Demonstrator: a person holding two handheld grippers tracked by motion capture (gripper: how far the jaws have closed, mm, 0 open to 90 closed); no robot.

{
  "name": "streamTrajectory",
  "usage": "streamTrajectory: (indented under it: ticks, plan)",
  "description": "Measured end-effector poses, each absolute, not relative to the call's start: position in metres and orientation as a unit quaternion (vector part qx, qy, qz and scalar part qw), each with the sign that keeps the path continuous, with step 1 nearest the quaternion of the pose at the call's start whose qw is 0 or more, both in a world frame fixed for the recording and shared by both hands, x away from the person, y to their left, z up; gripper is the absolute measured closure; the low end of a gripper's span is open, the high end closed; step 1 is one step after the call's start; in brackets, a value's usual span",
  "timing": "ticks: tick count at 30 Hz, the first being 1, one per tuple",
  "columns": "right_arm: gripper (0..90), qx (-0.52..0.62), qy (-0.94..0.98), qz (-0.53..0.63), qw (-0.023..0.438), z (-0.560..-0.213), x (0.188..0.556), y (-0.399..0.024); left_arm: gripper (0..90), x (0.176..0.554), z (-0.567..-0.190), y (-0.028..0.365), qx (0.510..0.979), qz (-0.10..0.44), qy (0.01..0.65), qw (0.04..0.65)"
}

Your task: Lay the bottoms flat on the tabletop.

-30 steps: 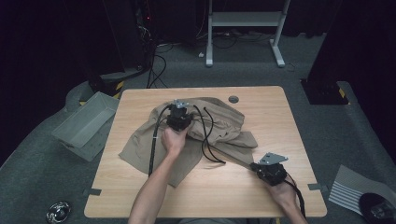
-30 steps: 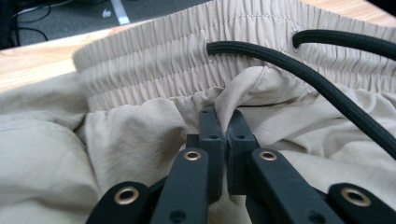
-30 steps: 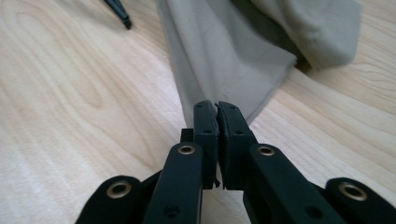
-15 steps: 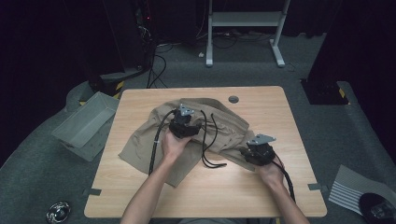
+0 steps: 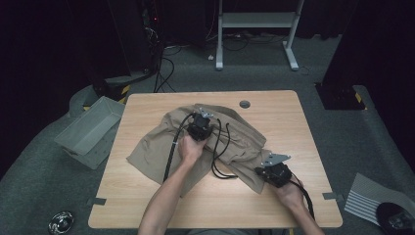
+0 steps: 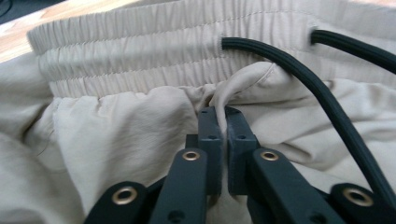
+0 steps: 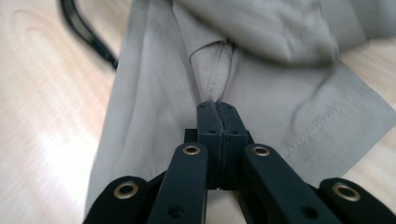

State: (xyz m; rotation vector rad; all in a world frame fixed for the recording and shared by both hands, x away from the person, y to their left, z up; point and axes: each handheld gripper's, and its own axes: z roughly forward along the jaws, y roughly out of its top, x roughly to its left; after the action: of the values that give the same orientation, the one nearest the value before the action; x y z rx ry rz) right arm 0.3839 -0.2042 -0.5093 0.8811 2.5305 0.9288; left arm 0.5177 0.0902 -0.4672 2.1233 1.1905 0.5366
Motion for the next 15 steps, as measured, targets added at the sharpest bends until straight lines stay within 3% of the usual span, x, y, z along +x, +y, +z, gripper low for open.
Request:
streamTrajectory:
  ticks: [5,7,9,15]
  plan:
    - [88.7,0.306,0.881,0.332,0.143,-0.511,0.377,-0.21,85.4,0.524,-0.468,0.097,0.784,0.173,0.481,0.353]
    - [75.4,0.31,0.874,0.342,0.149,-0.507,0.377,-0.209,67.2,0.521,-0.465,0.096,0.784,0.163,0.472,0.369]
    - [68.0,0.319,0.862,0.365,0.153,-0.5,0.38,-0.209,55.0,0.513,-0.458,0.096,0.787,0.168,0.457,0.378]
    - [56.6,0.321,0.844,0.391,0.178,-0.473,0.398,-0.196,44.9,0.474,-0.438,0.104,0.798,0.182,0.42,0.392]
